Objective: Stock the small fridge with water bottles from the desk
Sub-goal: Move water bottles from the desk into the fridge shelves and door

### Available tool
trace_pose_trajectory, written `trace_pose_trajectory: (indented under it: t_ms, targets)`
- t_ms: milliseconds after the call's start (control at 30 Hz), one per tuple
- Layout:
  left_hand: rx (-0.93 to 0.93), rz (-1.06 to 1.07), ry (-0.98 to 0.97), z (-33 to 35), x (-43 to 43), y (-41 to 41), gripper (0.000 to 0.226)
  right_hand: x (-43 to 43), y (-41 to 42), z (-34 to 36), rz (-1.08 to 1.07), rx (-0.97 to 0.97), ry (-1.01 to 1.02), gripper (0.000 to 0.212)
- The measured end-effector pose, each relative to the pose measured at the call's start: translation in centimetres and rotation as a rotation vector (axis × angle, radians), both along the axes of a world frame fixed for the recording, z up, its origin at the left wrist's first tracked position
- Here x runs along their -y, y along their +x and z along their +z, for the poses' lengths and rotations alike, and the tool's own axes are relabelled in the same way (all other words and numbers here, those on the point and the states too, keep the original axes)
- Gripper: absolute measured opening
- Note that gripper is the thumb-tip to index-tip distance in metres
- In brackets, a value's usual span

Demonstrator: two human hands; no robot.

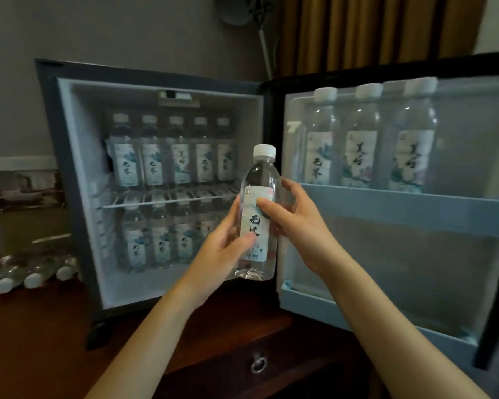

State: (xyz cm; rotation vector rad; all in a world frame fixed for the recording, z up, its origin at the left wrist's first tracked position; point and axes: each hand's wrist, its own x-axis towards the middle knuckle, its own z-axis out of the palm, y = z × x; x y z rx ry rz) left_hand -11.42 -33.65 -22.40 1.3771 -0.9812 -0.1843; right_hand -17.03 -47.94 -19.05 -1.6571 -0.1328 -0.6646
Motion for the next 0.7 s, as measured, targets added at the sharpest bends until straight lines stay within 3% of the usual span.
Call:
trace_pose_trajectory:
  t_ms: [400,567,700]
  targets:
    - [0.348,-0.197,-0.224,7.3,9.6,-6.9,0.086,6.1,-11.3,7.1,-0.159,0.361,-0.177,0.064]
    - [0.527,-0.143,-0.269,11.5,14.9,-10.0,0.081,9.4,-14.4,9.9,-0.222,0.568,-0.189,0.068]
    - [0.694,-0.016,-0.28,13.0,17.8,-10.6,0.077,11.6,-15.4,10.6,-0.264,0.58,-0.199,0.063]
